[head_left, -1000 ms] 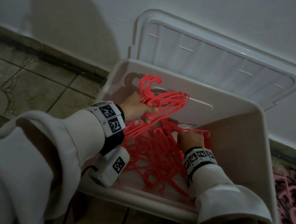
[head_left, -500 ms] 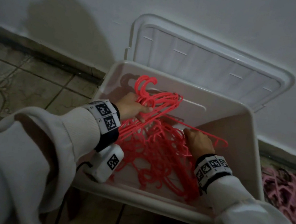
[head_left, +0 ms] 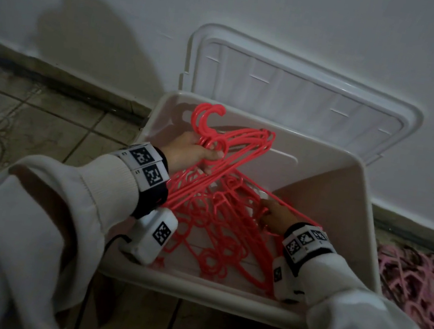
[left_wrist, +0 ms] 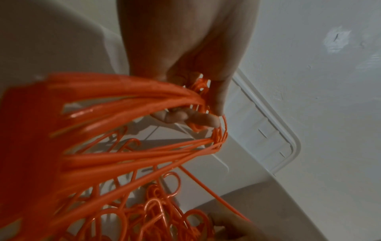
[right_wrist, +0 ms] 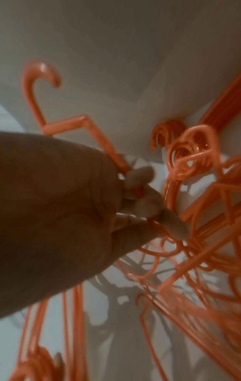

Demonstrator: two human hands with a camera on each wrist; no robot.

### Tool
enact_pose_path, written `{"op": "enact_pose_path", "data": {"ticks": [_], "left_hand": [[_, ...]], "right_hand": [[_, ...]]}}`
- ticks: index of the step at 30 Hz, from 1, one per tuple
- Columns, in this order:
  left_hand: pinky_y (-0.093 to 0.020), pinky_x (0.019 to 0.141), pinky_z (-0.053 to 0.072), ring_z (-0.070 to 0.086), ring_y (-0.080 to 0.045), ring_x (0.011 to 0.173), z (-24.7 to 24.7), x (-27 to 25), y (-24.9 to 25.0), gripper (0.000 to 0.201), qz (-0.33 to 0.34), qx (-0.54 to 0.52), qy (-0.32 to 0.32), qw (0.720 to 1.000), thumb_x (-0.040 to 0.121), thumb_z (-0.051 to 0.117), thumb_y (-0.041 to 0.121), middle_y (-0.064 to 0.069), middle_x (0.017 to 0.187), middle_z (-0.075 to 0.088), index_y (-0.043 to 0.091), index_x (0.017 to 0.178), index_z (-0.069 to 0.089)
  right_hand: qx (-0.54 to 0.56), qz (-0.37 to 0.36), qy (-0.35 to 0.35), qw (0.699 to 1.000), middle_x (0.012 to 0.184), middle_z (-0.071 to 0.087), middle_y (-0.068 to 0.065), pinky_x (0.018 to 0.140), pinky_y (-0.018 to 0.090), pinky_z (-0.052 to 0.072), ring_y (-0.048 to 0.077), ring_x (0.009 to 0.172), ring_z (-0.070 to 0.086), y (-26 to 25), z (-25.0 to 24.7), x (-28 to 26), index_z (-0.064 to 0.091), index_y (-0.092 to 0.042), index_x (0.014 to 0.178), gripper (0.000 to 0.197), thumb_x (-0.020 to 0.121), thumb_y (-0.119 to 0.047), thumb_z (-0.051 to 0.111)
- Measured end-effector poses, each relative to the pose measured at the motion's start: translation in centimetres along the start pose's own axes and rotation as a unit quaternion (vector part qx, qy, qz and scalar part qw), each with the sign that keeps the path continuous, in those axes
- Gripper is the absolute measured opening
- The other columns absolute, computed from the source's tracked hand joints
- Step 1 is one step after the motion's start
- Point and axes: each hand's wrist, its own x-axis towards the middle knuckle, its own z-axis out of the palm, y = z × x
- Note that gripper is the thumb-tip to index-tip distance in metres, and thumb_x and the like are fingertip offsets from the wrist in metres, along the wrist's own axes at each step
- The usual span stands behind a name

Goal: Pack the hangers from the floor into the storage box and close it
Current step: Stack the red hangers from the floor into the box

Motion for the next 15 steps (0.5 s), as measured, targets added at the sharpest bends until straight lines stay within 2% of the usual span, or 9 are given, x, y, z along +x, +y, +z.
{"op": "enact_pose_path", "data": {"ticks": [2, 3, 5, 7, 9, 12, 15], "left_hand": [[-0.012, 0.042, 0.044, 0.052, -0.002, 0.036, 0.0, 0.0, 0.1, 0.025, 0.001, 0.001, -0.001, 1.000, 0.088, 0.058, 0.004, -0.004, 0.064, 0.053, 0.012, 0.066, 0.051], [-0.012, 0.041, 0.043, 0.052, -0.001, 0.036, 0.0, 0.1, 0.1, 0.023, 0.000, 0.006, -0.001, 1.000, 0.088, 0.059, 0.005, -0.005, 0.065, 0.053, 0.012, 0.067, 0.052], [-0.012, 0.043, 0.045, 0.052, -0.001, 0.037, 0.0, 0.2, 0.1, 0.017, 0.001, 0.009, -0.002, 1.000, 0.088, 0.059, 0.005, -0.006, 0.066, 0.053, 0.008, 0.071, 0.055], [-0.013, 0.046, 0.047, 0.053, -0.002, 0.037, 0.0, 0.2, 0.0, 0.022, 0.003, 0.011, -0.002, 1.000, 0.088, 0.059, 0.004, -0.007, 0.067, 0.053, 0.008, 0.067, 0.053], [-0.016, 0.051, 0.049, 0.054, -0.003, 0.038, -0.2, 0.4, -0.1, 0.031, 0.007, 0.020, -0.002, 1.000, 0.087, 0.059, 0.004, -0.007, 0.066, 0.054, 0.015, 0.060, 0.049], [-0.024, 0.060, 0.048, 0.055, -0.004, 0.040, -0.3, 0.3, -0.1, 0.032, 0.008, 0.030, -0.004, 1.000, 0.087, 0.061, 0.007, -0.005, 0.066, 0.056, 0.018, 0.058, 0.051], [-0.026, 0.060, 0.046, 0.054, -0.004, 0.040, -0.3, 0.3, -0.1, 0.031, 0.006, 0.029, -0.002, 1.000, 0.087, 0.060, 0.007, -0.004, 0.065, 0.057, 0.018, 0.059, 0.052]], "right_hand": [[-0.041, 0.008, 0.010, 0.999, 0.088, 0.069, 0.013, 0.072, 0.026, 0.053, 0.026, 0.078, 0.065, -0.1, 0.1, 0.6, 0.062, -0.011, 0.103, 0.023, 0.089, -0.005, 0.044], [-0.065, 0.014, 0.024, 0.998, 0.092, 0.069, 0.013, 0.076, 0.031, 0.053, 0.026, 0.082, 0.066, -0.2, 0.2, 0.7, 0.061, -0.016, 0.103, 0.024, 0.090, -0.008, 0.043], [-0.132, 0.028, 0.066, 0.989, 0.104, 0.067, 0.012, 0.080, 0.034, 0.049, 0.029, 0.094, 0.064, -0.3, 0.1, 0.9, 0.058, -0.017, 0.110, 0.024, 0.092, -0.015, 0.042], [-0.186, 0.057, 0.104, 0.975, 0.112, 0.063, 0.014, 0.084, 0.038, 0.048, 0.031, 0.102, 0.061, -0.3, 0.0, 1.2, 0.057, -0.014, 0.113, 0.028, 0.093, -0.023, 0.040], [-0.220, 0.073, 0.115, 0.966, 0.114, 0.061, 0.014, 0.084, 0.038, 0.047, 0.031, 0.105, 0.060, -0.4, -0.3, 1.3, 0.055, -0.012, 0.115, 0.032, 0.095, -0.027, 0.036], [-0.241, 0.065, 0.160, 0.955, 0.108, 0.064, 0.015, 0.077, 0.034, 0.043, 0.032, 0.100, 0.062, -0.2, -0.8, 1.2, 0.055, -0.013, 0.113, 0.030, 0.095, -0.024, 0.034], [-0.229, 0.072, 0.185, 0.953, 0.106, 0.065, 0.017, 0.076, 0.034, 0.041, 0.033, 0.099, 0.062, 0.4, -1.6, 0.5, 0.054, -0.012, 0.112, 0.028, 0.095, -0.026, 0.036]]}}
